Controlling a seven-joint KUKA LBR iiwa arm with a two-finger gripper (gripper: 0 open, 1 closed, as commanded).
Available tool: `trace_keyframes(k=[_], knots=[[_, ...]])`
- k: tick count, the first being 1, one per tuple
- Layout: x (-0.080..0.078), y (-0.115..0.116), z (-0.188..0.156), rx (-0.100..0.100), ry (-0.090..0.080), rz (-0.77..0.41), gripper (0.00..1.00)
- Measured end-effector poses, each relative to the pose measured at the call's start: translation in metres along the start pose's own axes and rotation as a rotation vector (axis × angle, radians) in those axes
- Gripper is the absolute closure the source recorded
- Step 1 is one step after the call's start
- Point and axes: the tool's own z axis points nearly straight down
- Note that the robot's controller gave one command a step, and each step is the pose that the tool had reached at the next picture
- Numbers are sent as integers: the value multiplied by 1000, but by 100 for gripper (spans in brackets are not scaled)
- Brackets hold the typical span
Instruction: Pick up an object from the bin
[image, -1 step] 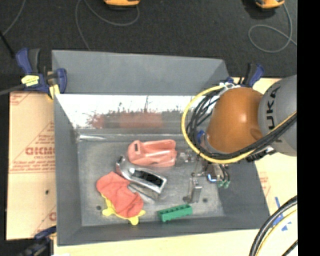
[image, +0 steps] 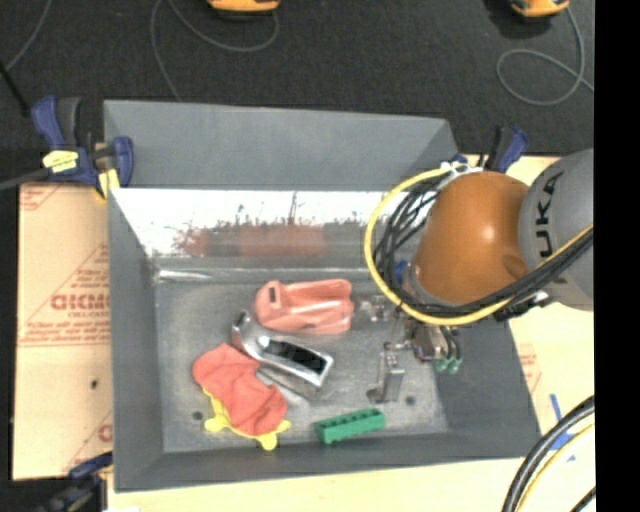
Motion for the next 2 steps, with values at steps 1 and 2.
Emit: trace_keyframes(k=[1, 2], knots=[[9, 4, 40, 0, -1, -126, 0], [30, 20, 47, 1, 3, -411, 0]])
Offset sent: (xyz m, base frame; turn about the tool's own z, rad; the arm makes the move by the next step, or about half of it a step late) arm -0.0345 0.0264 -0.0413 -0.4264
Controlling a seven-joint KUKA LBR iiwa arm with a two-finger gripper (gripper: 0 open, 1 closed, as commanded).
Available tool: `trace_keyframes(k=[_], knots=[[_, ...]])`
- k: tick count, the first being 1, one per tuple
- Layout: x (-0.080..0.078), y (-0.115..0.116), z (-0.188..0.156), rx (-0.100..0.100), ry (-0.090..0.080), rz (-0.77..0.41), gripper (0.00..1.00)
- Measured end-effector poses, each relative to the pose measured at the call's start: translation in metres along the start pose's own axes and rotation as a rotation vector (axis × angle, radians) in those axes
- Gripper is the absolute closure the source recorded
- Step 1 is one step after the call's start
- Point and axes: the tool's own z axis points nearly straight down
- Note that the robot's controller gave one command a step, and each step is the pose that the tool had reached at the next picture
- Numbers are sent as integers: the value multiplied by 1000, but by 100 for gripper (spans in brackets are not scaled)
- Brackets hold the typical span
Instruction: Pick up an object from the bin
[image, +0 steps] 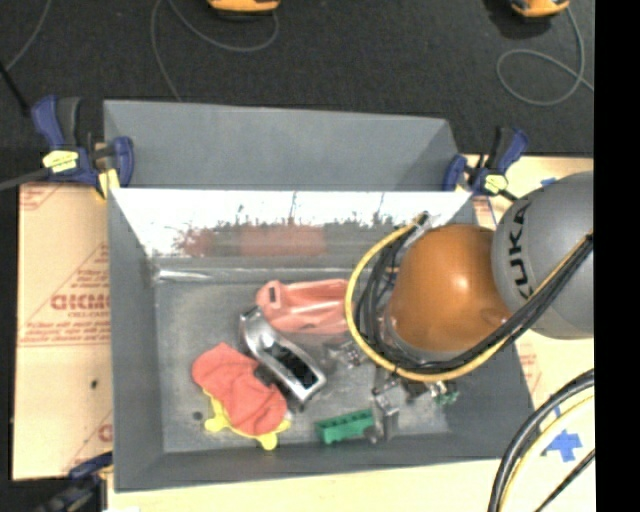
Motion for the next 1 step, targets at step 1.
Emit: trace_keyframes(k=[1], knots=[[-2, 9, 0, 1, -2, 12, 0]])
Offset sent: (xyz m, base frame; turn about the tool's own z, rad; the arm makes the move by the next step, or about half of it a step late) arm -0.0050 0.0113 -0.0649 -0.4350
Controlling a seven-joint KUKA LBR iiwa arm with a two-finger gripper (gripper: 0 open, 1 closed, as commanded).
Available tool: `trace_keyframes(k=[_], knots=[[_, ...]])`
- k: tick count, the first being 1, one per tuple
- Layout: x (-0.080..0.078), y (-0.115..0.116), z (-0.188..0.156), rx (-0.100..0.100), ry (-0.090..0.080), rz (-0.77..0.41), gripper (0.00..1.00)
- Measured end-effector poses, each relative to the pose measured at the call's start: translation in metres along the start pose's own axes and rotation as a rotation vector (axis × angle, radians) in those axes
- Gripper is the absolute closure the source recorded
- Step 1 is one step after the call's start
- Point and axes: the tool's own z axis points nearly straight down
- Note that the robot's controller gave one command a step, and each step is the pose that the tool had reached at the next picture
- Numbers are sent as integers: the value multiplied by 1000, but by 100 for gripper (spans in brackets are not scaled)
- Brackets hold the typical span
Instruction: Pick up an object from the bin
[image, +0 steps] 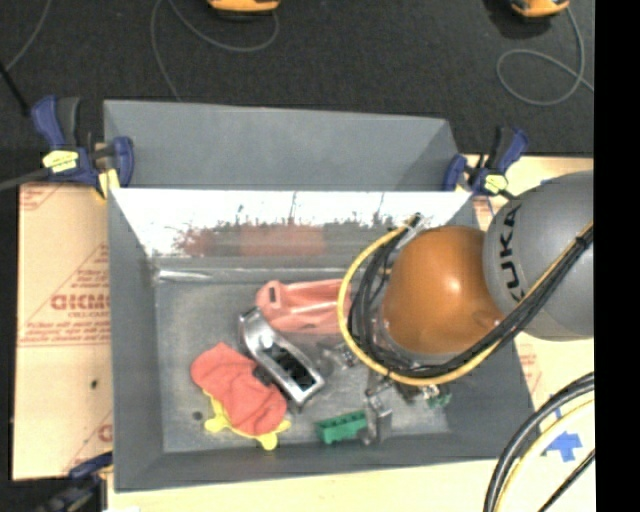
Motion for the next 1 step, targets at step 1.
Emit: trace_keyframes(k=[1], knots=[[-1, -1, 41, 6, -9, -301, 0]])
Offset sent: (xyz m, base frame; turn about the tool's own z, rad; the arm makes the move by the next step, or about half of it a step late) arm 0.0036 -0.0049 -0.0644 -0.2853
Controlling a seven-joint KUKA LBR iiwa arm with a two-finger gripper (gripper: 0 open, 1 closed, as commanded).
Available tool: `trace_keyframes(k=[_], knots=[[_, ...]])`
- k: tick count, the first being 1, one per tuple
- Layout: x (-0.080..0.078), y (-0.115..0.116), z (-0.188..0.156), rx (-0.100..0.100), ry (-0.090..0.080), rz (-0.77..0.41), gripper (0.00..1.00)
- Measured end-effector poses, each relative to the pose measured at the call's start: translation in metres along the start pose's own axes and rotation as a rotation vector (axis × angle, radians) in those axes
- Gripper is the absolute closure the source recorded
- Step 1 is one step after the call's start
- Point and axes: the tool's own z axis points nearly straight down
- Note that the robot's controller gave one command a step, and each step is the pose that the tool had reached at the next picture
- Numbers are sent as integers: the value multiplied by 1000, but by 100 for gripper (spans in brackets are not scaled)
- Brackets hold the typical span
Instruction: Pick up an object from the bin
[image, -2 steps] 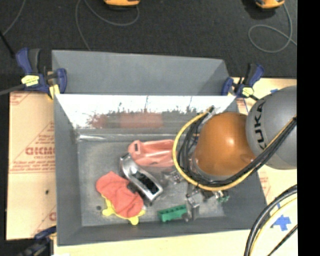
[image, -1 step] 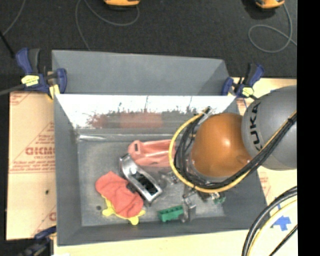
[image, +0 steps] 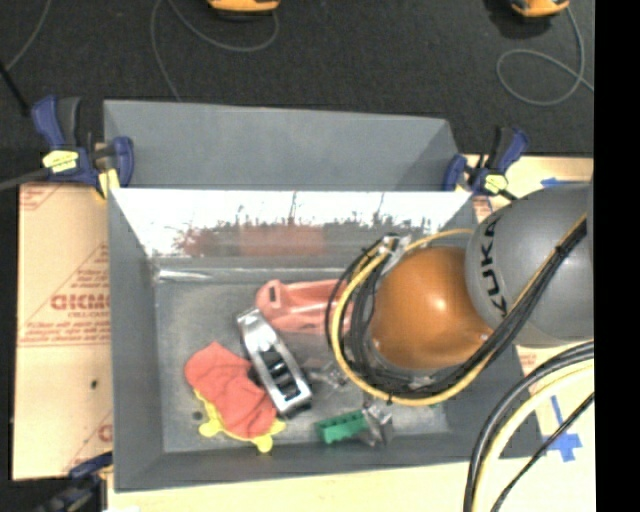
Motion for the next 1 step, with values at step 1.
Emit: trace_keyframes(k=[1], knots=[[1, -6, 24, -7, 6, 17, 100]])
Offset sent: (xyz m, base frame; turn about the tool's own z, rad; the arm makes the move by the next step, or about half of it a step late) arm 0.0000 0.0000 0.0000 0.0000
